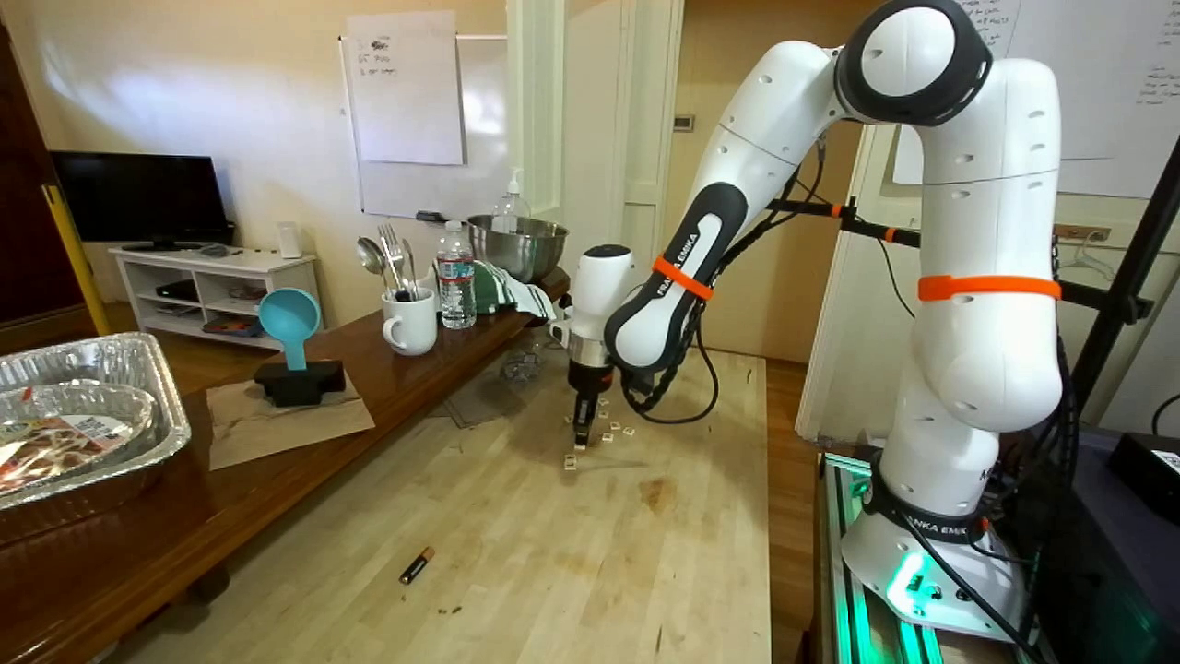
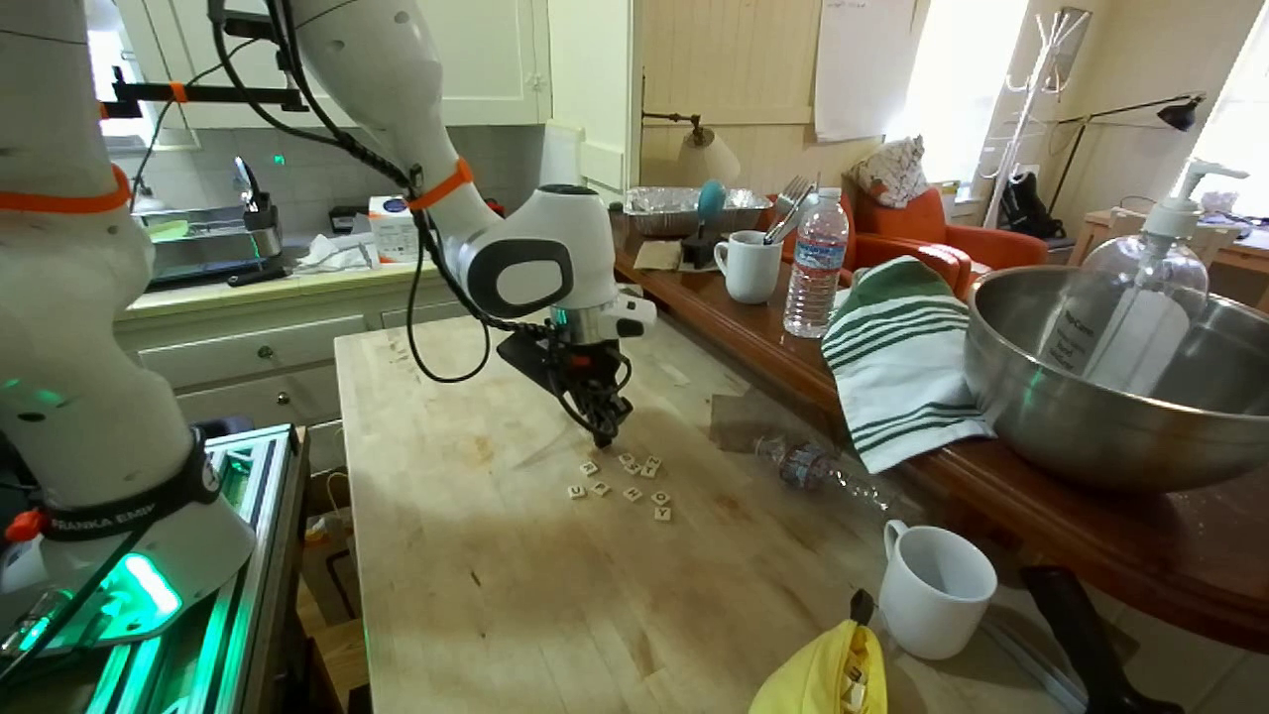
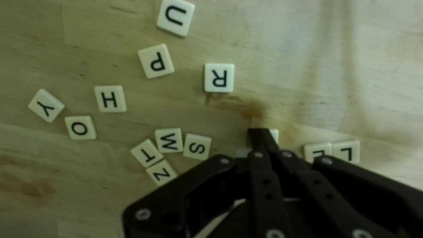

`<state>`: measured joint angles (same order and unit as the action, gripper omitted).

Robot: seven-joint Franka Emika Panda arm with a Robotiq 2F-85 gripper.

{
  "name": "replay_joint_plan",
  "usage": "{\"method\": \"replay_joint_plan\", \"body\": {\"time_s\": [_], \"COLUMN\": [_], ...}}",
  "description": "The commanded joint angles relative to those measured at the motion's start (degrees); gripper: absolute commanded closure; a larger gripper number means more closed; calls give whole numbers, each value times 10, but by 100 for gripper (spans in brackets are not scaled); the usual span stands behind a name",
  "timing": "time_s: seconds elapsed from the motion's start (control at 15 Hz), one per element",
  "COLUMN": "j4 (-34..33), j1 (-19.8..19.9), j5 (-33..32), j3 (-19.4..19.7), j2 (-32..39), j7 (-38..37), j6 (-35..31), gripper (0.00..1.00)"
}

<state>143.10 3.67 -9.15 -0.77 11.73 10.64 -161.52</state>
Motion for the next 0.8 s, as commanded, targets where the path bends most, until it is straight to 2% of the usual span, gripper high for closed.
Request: {"method": "replay_joint_plan", "body": {"time_s": [0.0, 0.73], "j4": [-5, -12], "j1": [-6, -11], "j5": [12, 13], "j3": [-4, -12], "j2": [23, 28], "j7": [14, 18], "j6": [-9, -11], "gripper": [100, 100]}}
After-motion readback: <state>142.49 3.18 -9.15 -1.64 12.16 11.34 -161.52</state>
